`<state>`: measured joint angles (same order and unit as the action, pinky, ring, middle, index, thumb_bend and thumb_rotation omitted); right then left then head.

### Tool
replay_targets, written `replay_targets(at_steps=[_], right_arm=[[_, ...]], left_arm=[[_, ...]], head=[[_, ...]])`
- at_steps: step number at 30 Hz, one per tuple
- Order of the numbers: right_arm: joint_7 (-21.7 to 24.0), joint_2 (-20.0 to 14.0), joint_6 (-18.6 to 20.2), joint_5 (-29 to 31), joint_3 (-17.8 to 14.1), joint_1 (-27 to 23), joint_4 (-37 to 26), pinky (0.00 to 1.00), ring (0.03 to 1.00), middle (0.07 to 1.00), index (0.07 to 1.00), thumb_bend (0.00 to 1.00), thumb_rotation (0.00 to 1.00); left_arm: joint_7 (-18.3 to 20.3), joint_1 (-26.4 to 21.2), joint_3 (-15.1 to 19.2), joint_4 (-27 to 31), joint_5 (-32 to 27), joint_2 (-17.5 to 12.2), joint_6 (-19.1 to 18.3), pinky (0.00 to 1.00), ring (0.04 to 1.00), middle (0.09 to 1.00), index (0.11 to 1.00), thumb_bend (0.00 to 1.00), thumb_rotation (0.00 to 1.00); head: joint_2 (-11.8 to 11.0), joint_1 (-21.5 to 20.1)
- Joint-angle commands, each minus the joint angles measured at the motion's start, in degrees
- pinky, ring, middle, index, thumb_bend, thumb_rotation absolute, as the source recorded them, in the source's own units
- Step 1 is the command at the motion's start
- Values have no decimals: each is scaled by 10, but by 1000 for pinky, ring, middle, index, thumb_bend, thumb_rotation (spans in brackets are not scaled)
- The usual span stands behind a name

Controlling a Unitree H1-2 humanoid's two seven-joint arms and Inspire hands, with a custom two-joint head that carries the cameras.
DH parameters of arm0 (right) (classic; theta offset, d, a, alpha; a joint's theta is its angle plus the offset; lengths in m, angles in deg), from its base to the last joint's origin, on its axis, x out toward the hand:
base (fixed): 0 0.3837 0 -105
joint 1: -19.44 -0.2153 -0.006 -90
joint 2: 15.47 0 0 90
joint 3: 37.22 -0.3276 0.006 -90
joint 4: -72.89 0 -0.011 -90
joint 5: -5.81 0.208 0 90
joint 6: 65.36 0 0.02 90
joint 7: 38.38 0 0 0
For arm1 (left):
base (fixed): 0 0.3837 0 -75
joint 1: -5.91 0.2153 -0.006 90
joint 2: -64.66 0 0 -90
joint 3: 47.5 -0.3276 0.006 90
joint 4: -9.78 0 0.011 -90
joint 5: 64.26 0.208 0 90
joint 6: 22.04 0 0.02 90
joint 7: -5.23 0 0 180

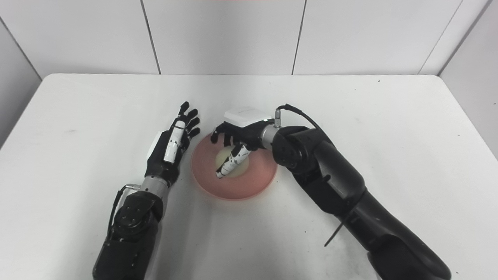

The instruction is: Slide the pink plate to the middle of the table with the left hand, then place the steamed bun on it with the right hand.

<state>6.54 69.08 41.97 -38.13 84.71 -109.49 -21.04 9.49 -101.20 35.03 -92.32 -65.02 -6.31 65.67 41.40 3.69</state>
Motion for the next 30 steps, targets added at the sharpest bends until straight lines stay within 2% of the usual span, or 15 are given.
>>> replay_targets(at_steps=[1, 9, 13, 20, 23, 26, 30], right_arm=[[15, 0, 21, -3, -10, -24, -27, 716, 854, 899, 874, 696, 983], [56, -9, 41, -6, -23, -35, -76, 720, 854, 917, 888, 803, 1000], [67, -17, 36, -9, -29, -39, -101, 722, 858, 911, 882, 809, 1000], [74, -17, 51, -14, -48, -38, -141, 713, 851, 900, 861, 825, 1000], [47, -16, 36, 9, -74, -31, -150, 686, 821, 866, 838, 815, 1000], [8, -9, 26, 43, -114, -22, -159, 641, 759, 801, 791, 757, 1000], [-93, 18, -7, 94, -184, 3, -152, 599, 678, 734, 748, 671, 1000]], left_arm=[[17, -5, -10, -9, 1, 3, -11, 915, 964, 966, 979, 427, 1000], [22, -3, -8, -4, -9, 4, -18, 955, 991, 990, 991, 415, 1000], [27, -3, -4, -5, -15, 5, -19, 977, 997, 997, 995, 410, 1000], [35, -2, -1, 4, -29, 5, -23, 992, 1000, 1000, 1000, 390, 1000], [37, 0, -1, 6, -34, 4, -24, 998, 995, 1000, 1000, 396, 1000], [34, 2, 0, 10, -33, 4, -33, 1000, 997, 988, 1000, 406, 1000], [31, 8, 1, 23, -29, 3, -43, 1000, 993, 977, 1000, 418, 1000]], head=[[0, 1], [-1, -2], [-1, -2], [0, -4], [0, -6], [-1, -7], [-1, -12]])
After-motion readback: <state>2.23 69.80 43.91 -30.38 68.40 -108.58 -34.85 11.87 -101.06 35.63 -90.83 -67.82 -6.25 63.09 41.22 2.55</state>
